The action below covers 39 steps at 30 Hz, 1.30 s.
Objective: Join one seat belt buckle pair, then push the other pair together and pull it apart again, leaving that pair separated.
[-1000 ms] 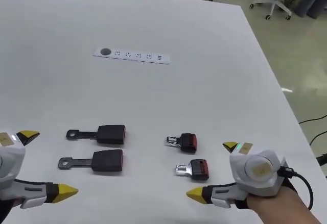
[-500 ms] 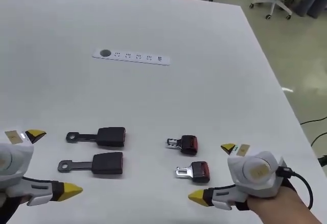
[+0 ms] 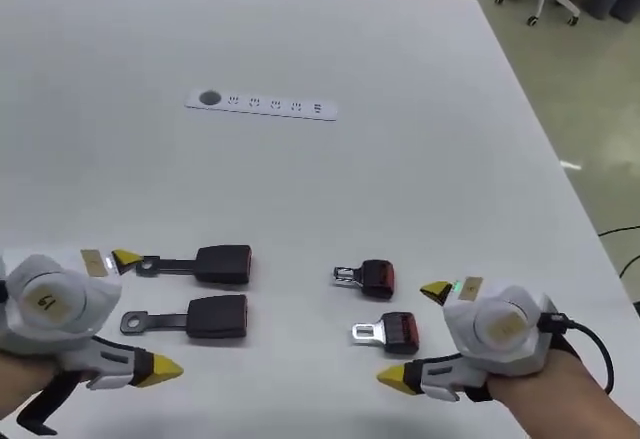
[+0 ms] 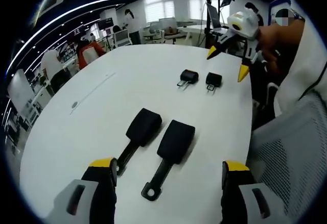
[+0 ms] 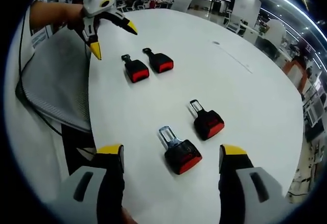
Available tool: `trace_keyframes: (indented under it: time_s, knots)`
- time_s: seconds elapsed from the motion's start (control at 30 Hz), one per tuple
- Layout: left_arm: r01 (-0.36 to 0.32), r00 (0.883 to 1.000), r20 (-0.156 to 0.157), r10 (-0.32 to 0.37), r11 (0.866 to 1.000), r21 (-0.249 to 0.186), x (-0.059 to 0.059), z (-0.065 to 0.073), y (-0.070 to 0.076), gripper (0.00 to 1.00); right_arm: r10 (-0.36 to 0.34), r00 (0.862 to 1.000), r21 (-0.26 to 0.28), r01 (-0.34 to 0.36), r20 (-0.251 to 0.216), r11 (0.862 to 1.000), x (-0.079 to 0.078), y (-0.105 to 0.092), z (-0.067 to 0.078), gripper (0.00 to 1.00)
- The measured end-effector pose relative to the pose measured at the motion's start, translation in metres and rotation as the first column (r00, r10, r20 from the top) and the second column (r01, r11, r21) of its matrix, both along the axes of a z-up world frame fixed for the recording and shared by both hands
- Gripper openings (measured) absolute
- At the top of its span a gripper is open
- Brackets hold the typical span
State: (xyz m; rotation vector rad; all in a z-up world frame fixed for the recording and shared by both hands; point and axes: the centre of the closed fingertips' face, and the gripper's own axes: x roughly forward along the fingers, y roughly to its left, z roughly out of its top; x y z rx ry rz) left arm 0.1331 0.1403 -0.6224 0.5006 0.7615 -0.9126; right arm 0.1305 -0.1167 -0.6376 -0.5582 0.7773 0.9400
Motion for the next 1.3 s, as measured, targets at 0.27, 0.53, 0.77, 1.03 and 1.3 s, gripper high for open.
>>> trace_keyframes:
  time_s: [0.27,0.53,0.77,1.03,1.3]
  knots:
    - [0.106,0.994,-0.016,-0.106,0.994,0.009,-0.003,-0.011,-0.024,0.77,0.059,0.998,-0.027,-0.06,-0.028,0.998,0.001,0.0,-0.014,0.67]
    - [0.166,0.985,-0.055,-0.165,0.986,0.02,0.007,-0.031,-0.029,0.7,0.117,0.991,-0.063,-0.121,-0.061,0.991,0.007,-0.006,-0.023,0.58]
    - [0.169,0.979,-0.119,-0.167,0.986,0.007,0.014,-0.049,-0.031,0.62,0.186,0.978,-0.107,-0.196,-0.097,0.975,0.009,-0.007,-0.038,0.54]
    - [0.212,0.966,-0.156,-0.208,0.977,0.009,0.018,-0.055,-0.034,0.52,0.237,0.962,-0.126,-0.254,-0.138,0.959,0.008,-0.009,-0.045,0.49]
    - [0.282,0.942,-0.195,-0.273,0.959,0.017,0.012,-0.062,-0.039,0.43,0.269,0.949,-0.137,-0.292,-0.162,0.947,0.011,-0.011,-0.05,0.45]
